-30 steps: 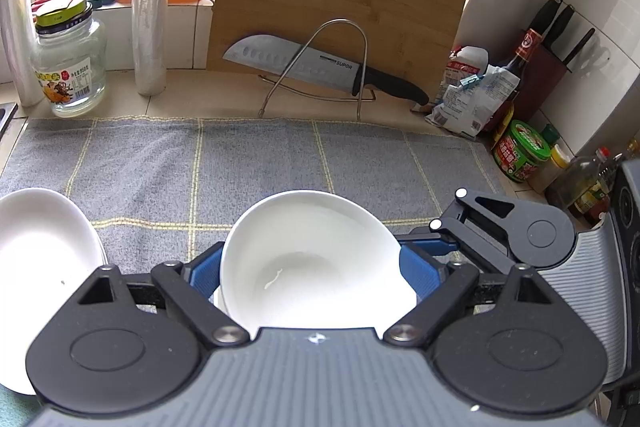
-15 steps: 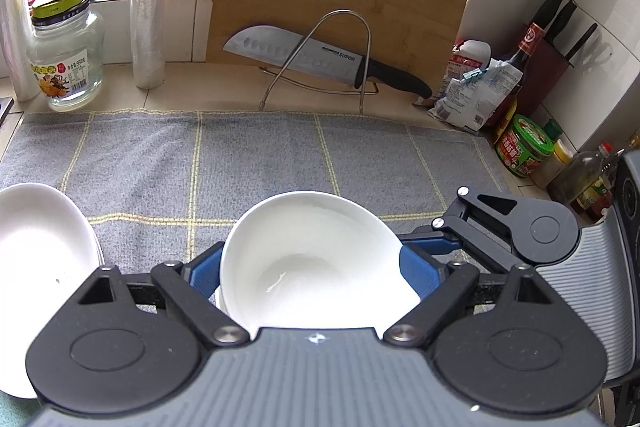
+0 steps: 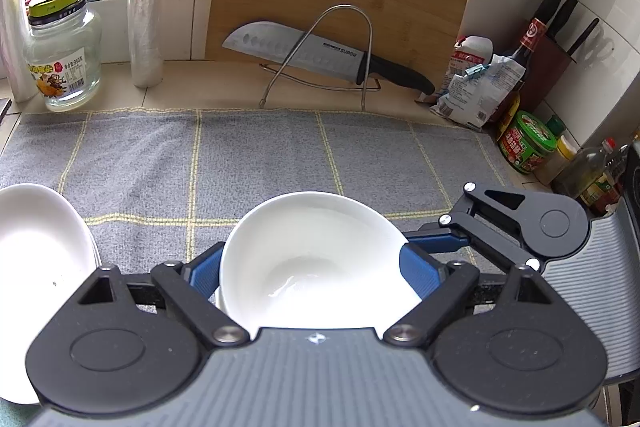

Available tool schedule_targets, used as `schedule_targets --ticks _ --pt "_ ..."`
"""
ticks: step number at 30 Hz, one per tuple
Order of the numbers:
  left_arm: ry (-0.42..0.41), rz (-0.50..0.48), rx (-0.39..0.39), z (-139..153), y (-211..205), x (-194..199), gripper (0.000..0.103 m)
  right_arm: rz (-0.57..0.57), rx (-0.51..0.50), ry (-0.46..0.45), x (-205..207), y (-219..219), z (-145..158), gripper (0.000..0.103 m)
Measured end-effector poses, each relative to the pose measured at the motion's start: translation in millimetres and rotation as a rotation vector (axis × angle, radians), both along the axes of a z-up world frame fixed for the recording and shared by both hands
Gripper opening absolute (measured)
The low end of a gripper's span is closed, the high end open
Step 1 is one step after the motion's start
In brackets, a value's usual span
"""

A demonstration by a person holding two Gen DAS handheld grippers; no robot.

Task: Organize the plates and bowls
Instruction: 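Lower the small bowl into the nested bowls and open both tools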

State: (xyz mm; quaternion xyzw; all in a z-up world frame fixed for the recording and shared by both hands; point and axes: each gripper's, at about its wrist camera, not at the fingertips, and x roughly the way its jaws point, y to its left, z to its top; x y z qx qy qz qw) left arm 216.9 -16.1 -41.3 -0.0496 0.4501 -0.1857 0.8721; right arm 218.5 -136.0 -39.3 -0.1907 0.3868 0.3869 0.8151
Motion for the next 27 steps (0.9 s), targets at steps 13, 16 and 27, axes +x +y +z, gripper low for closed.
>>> schedule_targets --ticks 13,16,27 --pt "0.005 -0.002 -0.007 -1.4 2.2 2.1 0.09 -0.001 0.009 0.028 2.4 -0.2 -1.5 0.091" --pt "0.006 -0.001 -0.006 -2.4 2.4 2.4 0.09 0.001 0.011 0.035 3.1 -0.3 -1.6 0.091" --pt "0.003 0.01 -0.006 -2.4 5.7 4.2 0.091 0.004 0.006 0.046 1.5 0.2 -4.8 0.092"
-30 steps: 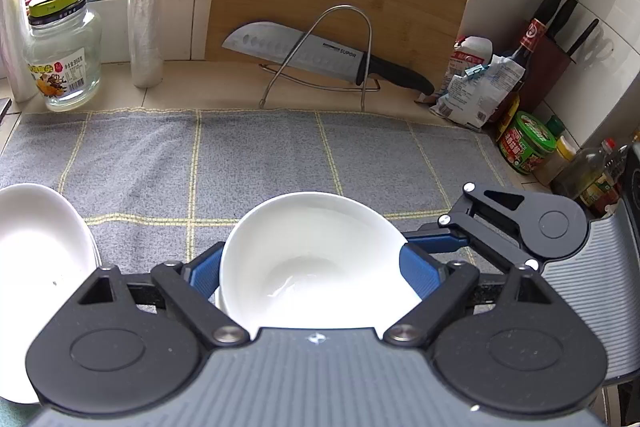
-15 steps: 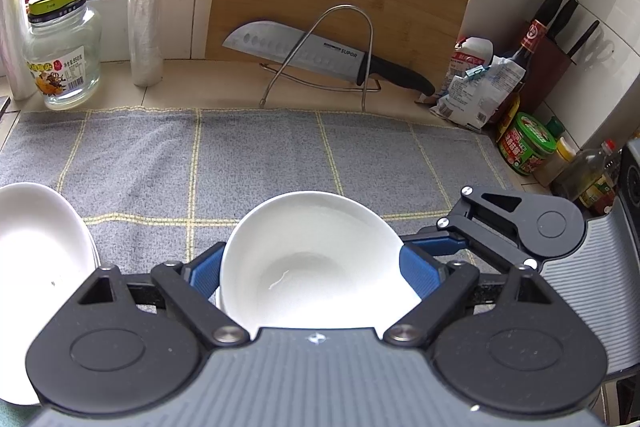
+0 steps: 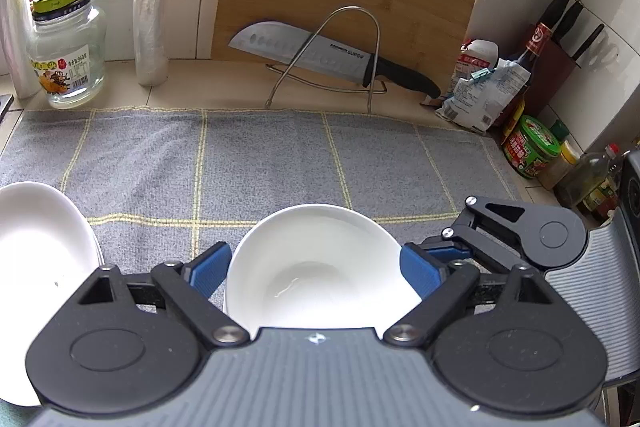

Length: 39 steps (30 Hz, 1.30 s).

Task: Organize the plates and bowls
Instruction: 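Lower the small bowl into the nested bowls and open both tools, then close the left tool on the bowl stack rim while the right tool grips the opposite rim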

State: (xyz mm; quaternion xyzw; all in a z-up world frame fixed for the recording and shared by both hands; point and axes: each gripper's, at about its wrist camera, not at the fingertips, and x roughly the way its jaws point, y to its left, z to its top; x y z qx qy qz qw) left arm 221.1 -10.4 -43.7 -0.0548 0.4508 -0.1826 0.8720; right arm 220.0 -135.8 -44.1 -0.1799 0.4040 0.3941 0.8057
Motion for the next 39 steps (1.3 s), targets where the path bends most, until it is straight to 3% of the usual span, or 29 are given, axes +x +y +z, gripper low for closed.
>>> schedule_targets --ticks 2,3,14,22,29,33,39 --pt "-0.011 0.003 0.001 1 0 0 0.091 0.0 0.009 -0.011 -1 -1 1 0.095" --pt "-0.015 0.003 -0.003 1 1 0 0.091 -0.001 0.019 -0.026 -2 -2 4 0.103" --pt "-0.17 -0.021 -0.014 19 -1 -18 0.099 -0.025 0.041 -0.071 -5 -10 12 0.103" --pt "-0.222 -0.019 -0.01 24 10 -46 0.1 -0.023 0.011 -0.143 -25 -26 12 0.103" --pt "-0.176 -0.048 0.041 1 28 -75 0.101 -0.055 -0.035 -0.115 -31 -34 -6 0.103" --pt "-0.087 -0.08 0.046 -27 34 -73 0.101 -0.073 -0.086 -0.087 -31 -28 -27 0.103" --pt "-0.026 -0.163 0.084 -63 34 -59 0.101 -0.114 -0.154 -0.043 -29 -17 -61 0.103"
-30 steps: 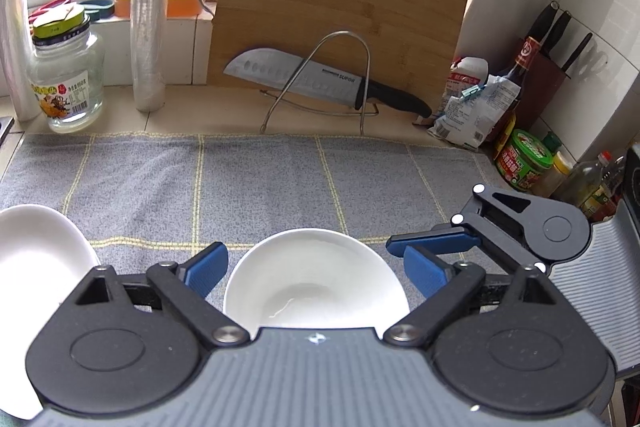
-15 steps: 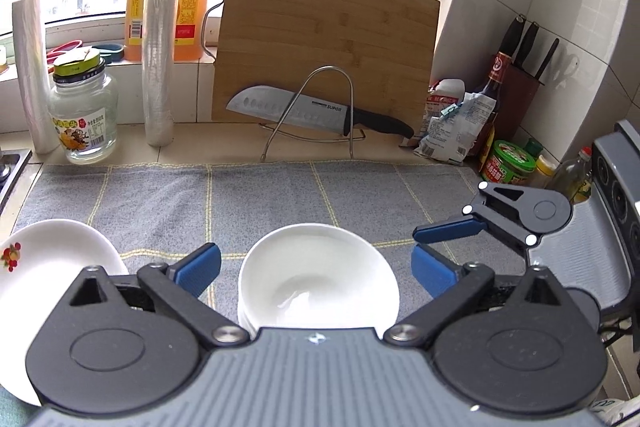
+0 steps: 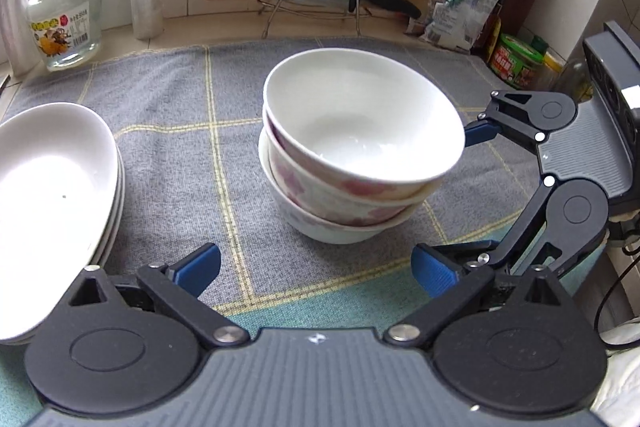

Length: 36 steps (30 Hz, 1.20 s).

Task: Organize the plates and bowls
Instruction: 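Close the left tool on the bowl stack rim while the right tool grips the opposite rim, then lift the three-bowl stack with both tools and carry it over the plate stack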

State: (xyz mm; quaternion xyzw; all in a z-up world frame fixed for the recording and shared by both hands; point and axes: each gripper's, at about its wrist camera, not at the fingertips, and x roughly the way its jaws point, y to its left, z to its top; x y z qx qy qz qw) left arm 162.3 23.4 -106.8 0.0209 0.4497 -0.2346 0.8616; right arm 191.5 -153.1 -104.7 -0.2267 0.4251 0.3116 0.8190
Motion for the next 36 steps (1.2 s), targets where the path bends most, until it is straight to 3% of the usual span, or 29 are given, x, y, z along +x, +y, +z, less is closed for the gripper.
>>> schedule_targets --ticks 8,14,21,28,36 --pt "0.013 -0.08 0.038 -19 -14 18 0.101 -0.054 0.059 0.077 6 -8 -12 0.103" --pt "0.005 -0.085 0.068 -21 -21 22 0.102 -0.011 0.084 0.06 7 -15 -13 0.103" --pt "-0.023 -0.106 0.198 -26 -37 18 0.102 0.067 0.098 0.05 9 -21 -14 0.103" --pt "-0.028 -0.063 0.194 -27 -38 20 0.103 0.079 0.105 0.043 8 -22 -14 0.103" --pt "-0.078 -0.129 0.174 -28 -32 19 0.103 0.061 0.113 0.032 5 -23 -14 0.103"
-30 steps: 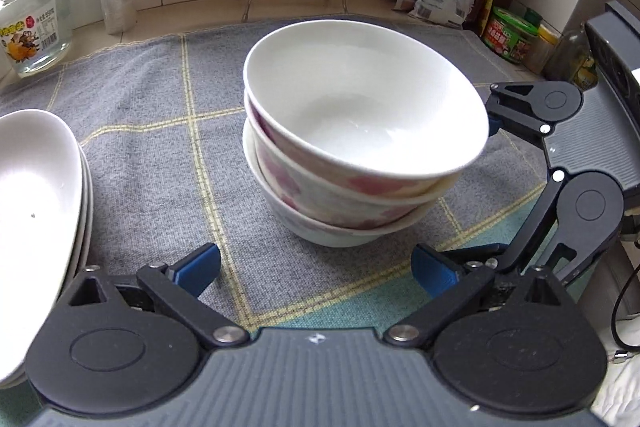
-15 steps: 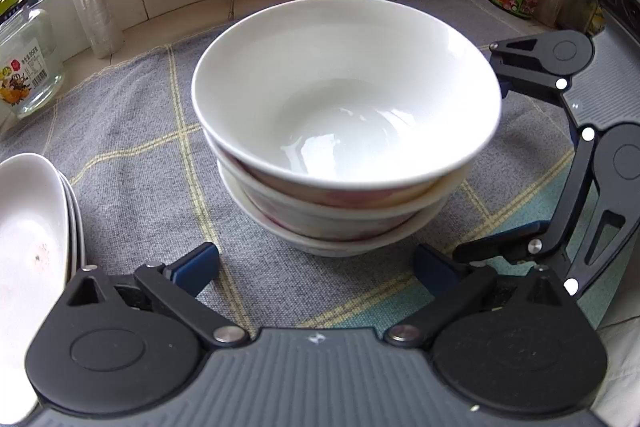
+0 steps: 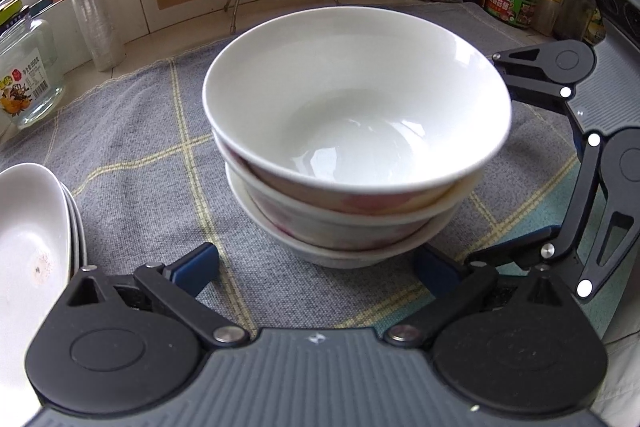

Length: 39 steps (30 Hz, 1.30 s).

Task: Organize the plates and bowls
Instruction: 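Lift the three-bowl stack with both tools and carry it over the plate stack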

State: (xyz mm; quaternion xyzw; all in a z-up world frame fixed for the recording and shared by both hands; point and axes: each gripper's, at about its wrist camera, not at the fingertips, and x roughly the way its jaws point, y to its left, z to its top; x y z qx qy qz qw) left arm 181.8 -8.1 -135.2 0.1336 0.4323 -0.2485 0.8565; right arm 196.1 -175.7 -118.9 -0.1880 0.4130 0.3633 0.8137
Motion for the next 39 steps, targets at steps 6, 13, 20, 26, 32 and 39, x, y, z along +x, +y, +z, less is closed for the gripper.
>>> schedule_targets --ticks 6,13,20,26,32,39 --pt "0.009 -0.092 0.003 2 3 4 0.102 -0.011 -0.051 0.019 5 9 4 0.103" --pt "-0.01 -0.2 0.047 7 3 6 0.102 0.047 -0.088 -0.053 8 23 16 0.103" --pt "-0.011 -0.256 0.065 11 6 10 0.095 0.153 -0.111 -0.095 15 37 22 0.102" --pt "-0.007 -0.284 0.054 15 8 15 0.091 0.214 -0.118 -0.084 22 45 21 0.096" --pt "0.011 -0.313 0.048 14 8 17 0.085 0.273 -0.125 -0.085 22 52 24 0.09" --pt "0.008 -0.364 0.051 15 7 20 0.083 0.303 -0.126 -0.068 26 54 25 0.088"
